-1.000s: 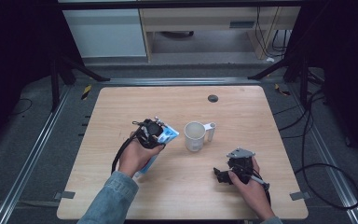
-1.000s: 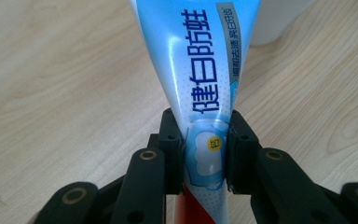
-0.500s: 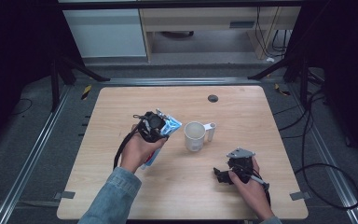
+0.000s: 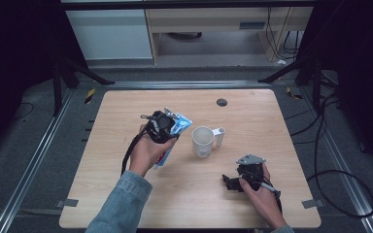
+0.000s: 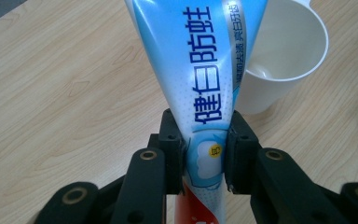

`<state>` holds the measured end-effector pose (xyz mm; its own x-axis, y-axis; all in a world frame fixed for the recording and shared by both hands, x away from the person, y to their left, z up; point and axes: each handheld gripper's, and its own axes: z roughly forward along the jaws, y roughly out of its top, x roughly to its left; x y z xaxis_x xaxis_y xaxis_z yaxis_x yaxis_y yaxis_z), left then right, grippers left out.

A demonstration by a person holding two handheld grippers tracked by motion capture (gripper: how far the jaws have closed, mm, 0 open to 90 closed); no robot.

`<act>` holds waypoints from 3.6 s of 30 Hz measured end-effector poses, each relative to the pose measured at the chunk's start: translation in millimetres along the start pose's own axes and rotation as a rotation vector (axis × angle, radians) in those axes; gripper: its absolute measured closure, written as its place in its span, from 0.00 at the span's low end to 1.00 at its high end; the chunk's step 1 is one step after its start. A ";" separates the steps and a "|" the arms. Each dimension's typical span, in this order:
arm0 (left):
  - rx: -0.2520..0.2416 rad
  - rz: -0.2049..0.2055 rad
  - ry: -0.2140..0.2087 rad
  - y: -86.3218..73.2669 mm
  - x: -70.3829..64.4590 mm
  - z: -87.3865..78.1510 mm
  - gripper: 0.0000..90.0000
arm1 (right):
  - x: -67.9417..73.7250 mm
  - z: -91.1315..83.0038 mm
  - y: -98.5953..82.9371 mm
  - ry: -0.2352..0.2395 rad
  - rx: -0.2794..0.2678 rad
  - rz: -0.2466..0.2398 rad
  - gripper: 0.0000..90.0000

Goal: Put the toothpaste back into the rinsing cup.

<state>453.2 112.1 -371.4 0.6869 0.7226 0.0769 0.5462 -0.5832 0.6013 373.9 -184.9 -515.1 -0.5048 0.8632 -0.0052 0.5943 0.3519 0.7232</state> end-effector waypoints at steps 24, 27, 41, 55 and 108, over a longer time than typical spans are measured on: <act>-0.129 0.046 0.033 23.5 -15.1 -16.9 0.80 | 0.5 0.4 0.4 0.000 0.000 0.001 0.00; -0.134 0.049 0.035 28.1 -15.4 -18.4 0.80 | 1.0 0.6 0.6 -0.005 0.001 0.005 0.00; -0.198 0.034 0.049 37.0 -13.9 -23.0 0.80 | 1.0 1.2 1.1 -0.006 0.000 0.008 0.00; -0.272 0.033 0.068 53.6 -17.0 -34.6 0.80 | 1.7 0.6 1.5 0.001 0.006 0.019 0.00; -0.525 0.040 0.123 95.0 -51.3 -40.3 0.80 | 1.1 0.5 1.4 0.002 0.005 0.014 0.00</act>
<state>450.5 34.6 -286.2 0.6234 0.7606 0.1814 0.1866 -0.3699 0.9101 374.5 -183.3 -514.4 -0.4979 0.8672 0.0065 0.6042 0.3415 0.7199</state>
